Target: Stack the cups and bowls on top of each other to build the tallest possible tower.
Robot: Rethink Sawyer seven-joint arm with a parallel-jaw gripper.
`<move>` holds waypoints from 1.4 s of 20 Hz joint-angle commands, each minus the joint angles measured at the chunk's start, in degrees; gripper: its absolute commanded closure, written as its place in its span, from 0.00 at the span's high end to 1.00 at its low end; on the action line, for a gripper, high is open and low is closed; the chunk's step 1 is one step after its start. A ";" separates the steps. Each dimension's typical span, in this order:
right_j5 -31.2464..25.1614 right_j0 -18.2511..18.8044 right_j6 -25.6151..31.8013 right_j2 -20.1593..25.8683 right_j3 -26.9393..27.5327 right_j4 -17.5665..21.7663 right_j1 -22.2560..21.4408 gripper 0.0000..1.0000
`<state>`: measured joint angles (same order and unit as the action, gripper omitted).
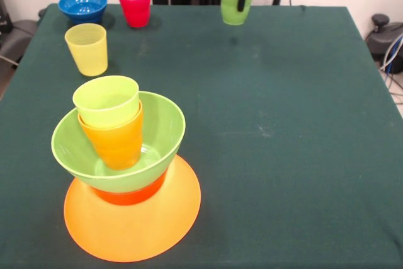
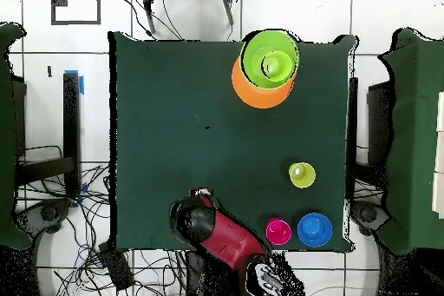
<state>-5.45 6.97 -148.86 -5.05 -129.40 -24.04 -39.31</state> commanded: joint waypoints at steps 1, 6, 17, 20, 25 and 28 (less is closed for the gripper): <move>-12.10 -1.52 3.93 -3.17 14.24 5.13 0.29 0.00; -20.74 -0.57 3.40 -4.35 19.36 8.87 -1.34 0.00; -35.99 3.64 5.06 -4.63 31.37 16.19 -3.32 0.00; -38.05 5.25 6.14 -3.57 34.98 17.62 -2.40 0.00; -40.61 7.15 7.26 -2.14 40.12 19.88 -0.90 0.00; -43.87 7.61 7.15 -1.63 43.46 20.91 -0.58 0.00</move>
<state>-41.17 13.49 -148.86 -11.29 -95.33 -8.06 -42.69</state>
